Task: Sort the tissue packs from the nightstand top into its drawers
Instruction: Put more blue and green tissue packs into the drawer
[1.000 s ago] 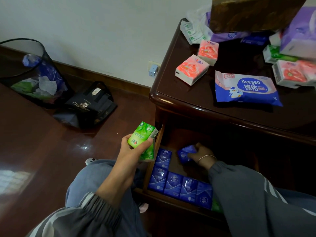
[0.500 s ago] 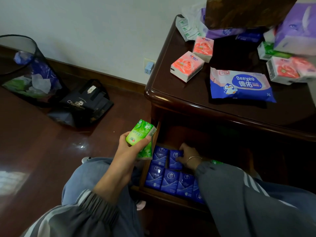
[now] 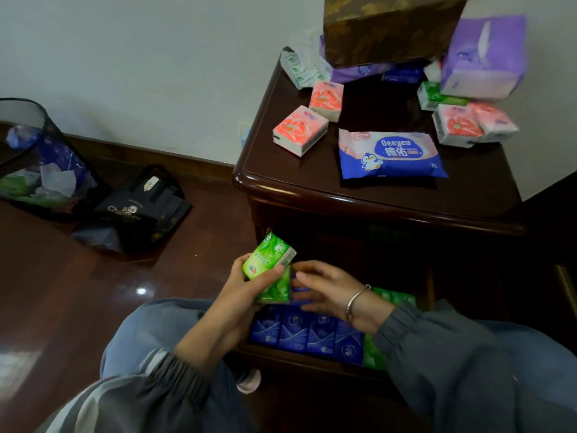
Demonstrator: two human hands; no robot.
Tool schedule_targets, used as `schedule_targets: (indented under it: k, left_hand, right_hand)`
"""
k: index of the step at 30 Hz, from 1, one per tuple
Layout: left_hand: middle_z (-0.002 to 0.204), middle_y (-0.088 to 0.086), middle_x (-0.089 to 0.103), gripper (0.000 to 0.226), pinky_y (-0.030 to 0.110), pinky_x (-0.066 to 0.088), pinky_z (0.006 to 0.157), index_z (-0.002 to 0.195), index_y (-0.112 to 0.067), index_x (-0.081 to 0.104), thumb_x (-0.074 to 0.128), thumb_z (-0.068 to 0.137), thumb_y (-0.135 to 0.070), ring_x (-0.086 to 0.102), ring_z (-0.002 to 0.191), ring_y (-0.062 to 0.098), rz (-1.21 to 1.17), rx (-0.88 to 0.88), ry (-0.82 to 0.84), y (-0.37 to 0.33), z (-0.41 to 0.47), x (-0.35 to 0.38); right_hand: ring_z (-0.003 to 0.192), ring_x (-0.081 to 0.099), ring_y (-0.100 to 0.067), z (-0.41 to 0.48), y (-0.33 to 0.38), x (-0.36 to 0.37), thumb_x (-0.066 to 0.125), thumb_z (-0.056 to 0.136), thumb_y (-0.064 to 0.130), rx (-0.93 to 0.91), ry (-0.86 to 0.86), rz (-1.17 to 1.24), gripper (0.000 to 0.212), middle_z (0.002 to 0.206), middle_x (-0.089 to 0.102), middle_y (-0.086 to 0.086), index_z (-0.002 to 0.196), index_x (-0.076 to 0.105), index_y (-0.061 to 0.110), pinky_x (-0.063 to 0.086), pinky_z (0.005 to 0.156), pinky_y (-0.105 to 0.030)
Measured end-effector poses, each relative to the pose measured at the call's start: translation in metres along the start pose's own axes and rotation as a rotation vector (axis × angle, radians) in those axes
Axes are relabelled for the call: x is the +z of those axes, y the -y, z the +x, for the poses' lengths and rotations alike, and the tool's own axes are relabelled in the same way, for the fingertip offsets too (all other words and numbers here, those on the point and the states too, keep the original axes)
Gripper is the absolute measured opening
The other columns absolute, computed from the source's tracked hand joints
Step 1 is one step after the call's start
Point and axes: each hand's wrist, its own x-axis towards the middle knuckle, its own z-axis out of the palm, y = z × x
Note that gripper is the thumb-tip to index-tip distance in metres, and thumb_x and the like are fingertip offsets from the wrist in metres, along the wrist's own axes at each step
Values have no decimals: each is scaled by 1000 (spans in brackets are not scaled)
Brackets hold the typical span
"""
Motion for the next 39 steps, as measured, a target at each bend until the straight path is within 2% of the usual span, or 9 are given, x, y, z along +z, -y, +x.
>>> schedule_targets:
  k: [6,9,12,17,23,26,31,36,39]
  left_hand:
    - [112,7,69,63,35,55,83,120,-21,53,82,67,-36,68,99,24,91,-87,153,26,-12,43]
    - [98,3,67,50,30,49,71,108,-23,58,79,68,-44,62,81,17,299,-85,-3,37,-10,56]
    - [91,-1,61,34,27,47,62,95,-23,54,78,75,-37,57,73,14,444,-81,-205,48,-2,59]
    - [90,-4,62,48,28,47,63,113,-16,55,74,76,-39,60,76,13,850,2,-266,62,16,74]
    - [133,12,50,75,42,39,100,126,-10,44,55,79,-67,46,125,31,1370,-87,-285,85,48,121]
    - [148,12,35,71,43,29,108,137,-12,42,46,88,-62,30,137,32,1512,-226,-161,102,60,131]
    - [153,2,28,63,43,36,107,149,-25,25,53,93,-32,32,135,28,1604,214,-28,116,83,108]
    - [152,-5,30,62,50,26,104,147,-31,27,54,91,-32,32,134,23,1980,335,241,121,101,93]
    - [144,-3,40,59,51,24,104,142,-30,35,56,88,-21,38,129,23,2091,411,250,112,108,89]
  right_hand:
    - [82,66,-13,-41,-16,-21,67,84,9,-13,-128,-36,29,97,66,-1,108,56,19,58,62,-24]
    - [92,64,-19,-59,-26,-51,66,83,3,121,-196,-74,37,105,63,-7,116,55,15,56,70,-30]
    - [87,61,-18,-66,-37,-87,67,82,6,197,-352,-165,40,102,63,-7,120,57,14,52,64,-26]
    - [90,61,-24,-60,-52,-128,71,79,10,218,-488,-284,34,106,66,-12,112,63,8,49,68,-28]
    - [77,57,-16,-53,-57,-149,73,78,15,219,-549,-220,34,94,60,-5,110,62,11,47,63,-26]
    - [68,53,-10,-51,-61,-156,73,78,14,218,-602,-135,34,89,60,-4,110,62,11,41,52,-24]
    - [73,57,-15,-46,-65,-161,74,77,13,166,-645,-120,41,91,62,-7,115,60,8,46,56,-25]
    - [83,61,-17,-40,-64,-146,72,79,15,-6,-564,-240,67,84,60,4,136,37,19,49,70,-27]
    - [101,59,-19,-27,-60,-132,70,81,20,-96,-513,-522,70,109,60,0,140,33,27,45,84,-26]
